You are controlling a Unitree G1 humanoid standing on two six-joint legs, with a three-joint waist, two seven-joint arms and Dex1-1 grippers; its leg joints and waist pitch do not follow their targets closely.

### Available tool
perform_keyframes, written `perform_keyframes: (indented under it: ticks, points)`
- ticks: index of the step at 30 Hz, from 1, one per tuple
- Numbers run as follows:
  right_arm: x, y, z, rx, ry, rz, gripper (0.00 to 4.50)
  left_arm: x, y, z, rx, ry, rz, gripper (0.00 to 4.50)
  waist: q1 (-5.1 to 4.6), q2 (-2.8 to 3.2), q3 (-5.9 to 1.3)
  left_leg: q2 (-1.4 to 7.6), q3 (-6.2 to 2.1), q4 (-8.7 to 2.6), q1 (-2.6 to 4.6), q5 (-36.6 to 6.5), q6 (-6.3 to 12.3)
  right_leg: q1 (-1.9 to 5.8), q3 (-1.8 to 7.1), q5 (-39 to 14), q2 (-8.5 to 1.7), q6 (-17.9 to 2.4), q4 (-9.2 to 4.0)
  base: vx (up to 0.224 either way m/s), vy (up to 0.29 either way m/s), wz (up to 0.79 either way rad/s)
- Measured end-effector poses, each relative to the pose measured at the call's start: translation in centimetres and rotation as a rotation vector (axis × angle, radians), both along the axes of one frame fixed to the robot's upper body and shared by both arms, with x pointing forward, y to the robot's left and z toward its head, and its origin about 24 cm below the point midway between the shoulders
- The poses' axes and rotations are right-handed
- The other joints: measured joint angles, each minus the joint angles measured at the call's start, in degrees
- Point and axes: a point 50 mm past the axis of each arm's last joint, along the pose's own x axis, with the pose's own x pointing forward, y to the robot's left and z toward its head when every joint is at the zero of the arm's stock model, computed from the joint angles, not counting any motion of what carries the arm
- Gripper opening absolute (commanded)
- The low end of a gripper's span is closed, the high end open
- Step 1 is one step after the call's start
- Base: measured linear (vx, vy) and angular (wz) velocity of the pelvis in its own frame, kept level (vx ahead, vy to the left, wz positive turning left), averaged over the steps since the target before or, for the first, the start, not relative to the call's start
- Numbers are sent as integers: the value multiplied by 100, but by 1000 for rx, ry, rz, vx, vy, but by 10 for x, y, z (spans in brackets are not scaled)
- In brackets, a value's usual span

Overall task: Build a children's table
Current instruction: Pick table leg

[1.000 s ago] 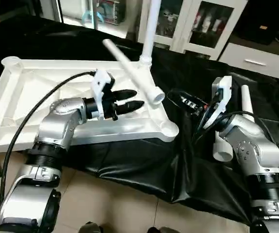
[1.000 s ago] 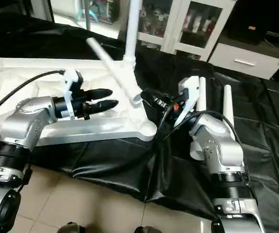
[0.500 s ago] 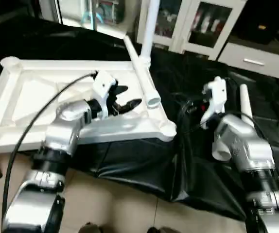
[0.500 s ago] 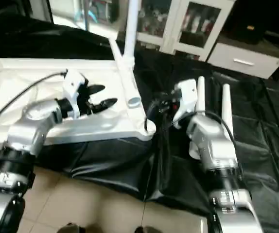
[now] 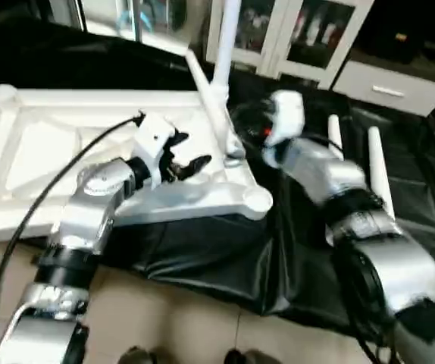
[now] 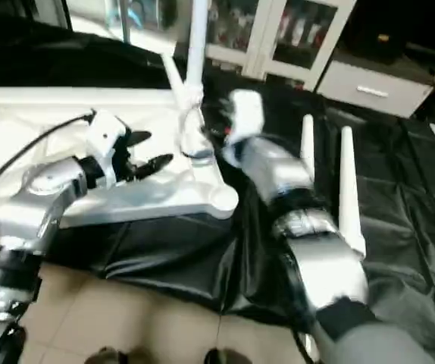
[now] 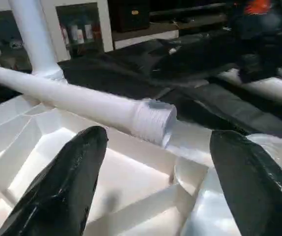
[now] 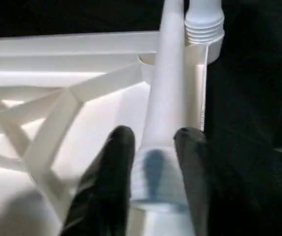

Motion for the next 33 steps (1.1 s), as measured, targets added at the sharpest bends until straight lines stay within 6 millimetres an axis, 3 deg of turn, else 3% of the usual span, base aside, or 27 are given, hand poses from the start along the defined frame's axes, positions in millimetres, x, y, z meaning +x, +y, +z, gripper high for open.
perform_keyframes:
  ticks: [2, 5, 10, 15, 18, 23, 33]
  points:
    - [0, 6, -1, -33, 14, 4, 190, -4, 7, -1, 32, 12, 4, 376, -12, -22, 35, -1, 4, 0, -5, -1, 0, -7, 4, 0, 0, 0, -1, 0, 0, 0]
    - [-1, 13, -5, -49, 29, 4, 209, -8, 12, 0, 52, 19, 12, 376, -8, -85, 155, -1, 4, 0, -25, 3, -5, -33, 8, 2, 0, 3, 9, 0, 0, 0]
    - [2, 22, 5, -63, -36, -6, 250, -16, 14, -2, 63, 40, 27, 376, -82, -230, 350, 2, 0, -7, -38, 14, -18, -52, 8, 2, 7, 3, 14, 0, 0, 0]
    - [2, 27, 6, -21, -72, -6, 250, -25, 15, 0, 71, 37, 37, 376, -151, -362, 537, 1, 3, -29, -51, 18, -21, -73, 7, 0, 8, 0, 4, 0, 0, 0]
    - [2, 28, 7, -8, -90, 2, 250, -28, 18, 5, 78, 29, 49, 376, -158, -402, 615, 2, 5, -34, -59, 22, -18, -85, 8, -1, 10, -3, 5, 0, 0, 0]
    - [2, 28, 8, 27, -104, 2, 217, -30, 21, 8, 87, 18, 62, 376, -166, -402, 673, 2, 5, -34, -58, 26, -25, -87, 10, -1, 9, -2, 9, 0, 0, 0]
    - [2, 28, 10, 48, -125, 22, 139, -31, 25, 10, 99, 25, 85, 376, -182, -398, 687, 2, 3, -62, -44, 47, -48, -90, 10, 0, 13, -1, 15, 0, 0, 0]
